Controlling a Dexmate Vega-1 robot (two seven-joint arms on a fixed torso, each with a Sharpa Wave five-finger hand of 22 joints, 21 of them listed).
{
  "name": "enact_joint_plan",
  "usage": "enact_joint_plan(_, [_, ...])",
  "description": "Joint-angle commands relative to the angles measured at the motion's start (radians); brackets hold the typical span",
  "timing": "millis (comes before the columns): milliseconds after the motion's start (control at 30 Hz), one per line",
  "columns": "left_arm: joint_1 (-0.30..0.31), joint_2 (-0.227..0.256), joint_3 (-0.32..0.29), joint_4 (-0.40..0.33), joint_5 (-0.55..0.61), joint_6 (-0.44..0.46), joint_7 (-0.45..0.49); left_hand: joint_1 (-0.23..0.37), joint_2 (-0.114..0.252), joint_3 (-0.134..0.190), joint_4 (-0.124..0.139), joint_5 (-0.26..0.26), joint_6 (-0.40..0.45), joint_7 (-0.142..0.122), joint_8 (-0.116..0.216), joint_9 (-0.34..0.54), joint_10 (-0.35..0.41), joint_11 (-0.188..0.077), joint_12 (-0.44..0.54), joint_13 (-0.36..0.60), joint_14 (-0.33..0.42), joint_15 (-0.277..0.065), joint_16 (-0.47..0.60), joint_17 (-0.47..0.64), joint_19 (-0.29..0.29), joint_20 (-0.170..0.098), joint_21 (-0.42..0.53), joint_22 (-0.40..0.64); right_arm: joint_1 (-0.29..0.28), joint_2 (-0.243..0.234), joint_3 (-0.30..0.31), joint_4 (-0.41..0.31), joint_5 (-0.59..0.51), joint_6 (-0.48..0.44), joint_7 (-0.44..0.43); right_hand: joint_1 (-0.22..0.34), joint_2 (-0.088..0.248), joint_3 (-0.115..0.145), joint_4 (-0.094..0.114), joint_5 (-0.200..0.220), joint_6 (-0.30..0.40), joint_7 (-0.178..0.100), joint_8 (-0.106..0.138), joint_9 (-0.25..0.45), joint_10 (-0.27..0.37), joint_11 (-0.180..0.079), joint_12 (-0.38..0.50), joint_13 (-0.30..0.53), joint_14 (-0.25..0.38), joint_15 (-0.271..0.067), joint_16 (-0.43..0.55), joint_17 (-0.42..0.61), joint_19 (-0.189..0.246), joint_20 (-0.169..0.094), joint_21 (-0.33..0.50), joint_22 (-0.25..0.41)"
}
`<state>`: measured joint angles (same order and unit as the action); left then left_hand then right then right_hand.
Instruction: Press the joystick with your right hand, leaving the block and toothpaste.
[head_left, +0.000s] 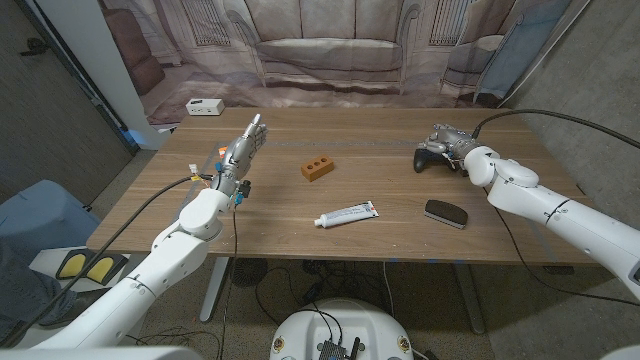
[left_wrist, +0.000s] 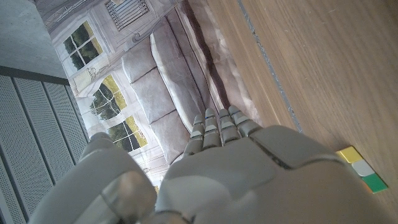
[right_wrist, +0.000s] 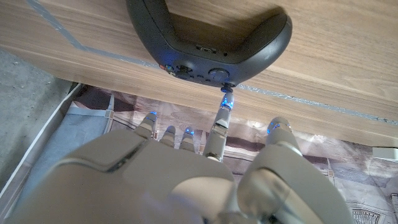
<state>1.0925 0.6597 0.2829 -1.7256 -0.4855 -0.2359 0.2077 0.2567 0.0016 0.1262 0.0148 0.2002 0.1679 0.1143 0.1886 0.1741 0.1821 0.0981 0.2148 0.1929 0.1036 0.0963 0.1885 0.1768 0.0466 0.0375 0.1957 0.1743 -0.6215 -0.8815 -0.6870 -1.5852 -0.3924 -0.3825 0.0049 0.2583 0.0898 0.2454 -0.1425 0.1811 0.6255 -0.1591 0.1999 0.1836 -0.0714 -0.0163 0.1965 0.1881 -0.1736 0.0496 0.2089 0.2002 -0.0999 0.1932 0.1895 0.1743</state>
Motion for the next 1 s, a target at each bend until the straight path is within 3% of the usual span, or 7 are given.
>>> enact_joint_plan(33, [0.002, -0.001, 0.002, -0.004, 0.001, 0.003, 0.001, 0.006, 0.010, 0.001, -0.005, -0.003, 0.004, -0.001, 0.000, 0.005, 0.005, -0.002, -0.002, 0.002, 0.002, -0.003, -0.001, 0.004, 0.001, 0.003, 0.000, 0.005, -0.004, -0.004, -0.001, 0.000, 0.002, -0.006, 0.005, 0.003, 0.004, 0.006, -0.001, -0.003, 0.010, 0.001, 0.006, 0.003, 0.003, -0.001, 0.007, 0.002, -0.053, -0.004, 0.009, 0.003, 0.002, 0.006, 0.009, 0.004])
enact_joint_plan(100, [0.002, -0.002, 0.003, -0.004, 0.002, 0.003, 0.001, 0.007, 0.011, 0.001, -0.005, -0.003, 0.004, -0.002, 0.000, 0.005, 0.006, -0.011, -0.002, 0.002, 0.002, -0.003, -0.001, 0.004, 0.000, 0.003, -0.001, 0.005, -0.006, -0.006, 0.000, -0.001, 0.003, -0.007, 0.005, 0.003, 0.004, 0.006, -0.001, -0.003, 0.009, 0.001, 0.005, 0.003, 0.003, -0.001, 0.007, 0.002, -0.052, -0.004, 0.009, 0.003, 0.003, 0.006, 0.009, 0.004])
enact_joint_plan(1000, [0.001, -0.007, 0.005, 0.007, -0.004, 0.002, -0.001, 0.007, 0.014, 0.001, -0.008, -0.003, 0.002, -0.004, -0.001, 0.005, 0.003, -0.004, -0.003, 0.003, -0.002, -0.004, -0.002, 0.003, -0.005, 0.006, -0.001, 0.005, 0.011, 0.004, -0.017, 0.018, -0.003, -0.014, 0.022, 0.004, 0.003, 0.008, -0.002, -0.004, 0.026, 0.006, 0.006, 0.003, 0.020, 0.002, 0.011, 0.002, -0.038, -0.007, 0.014, 0.004, 0.020, 0.010, 0.014, 0.003])
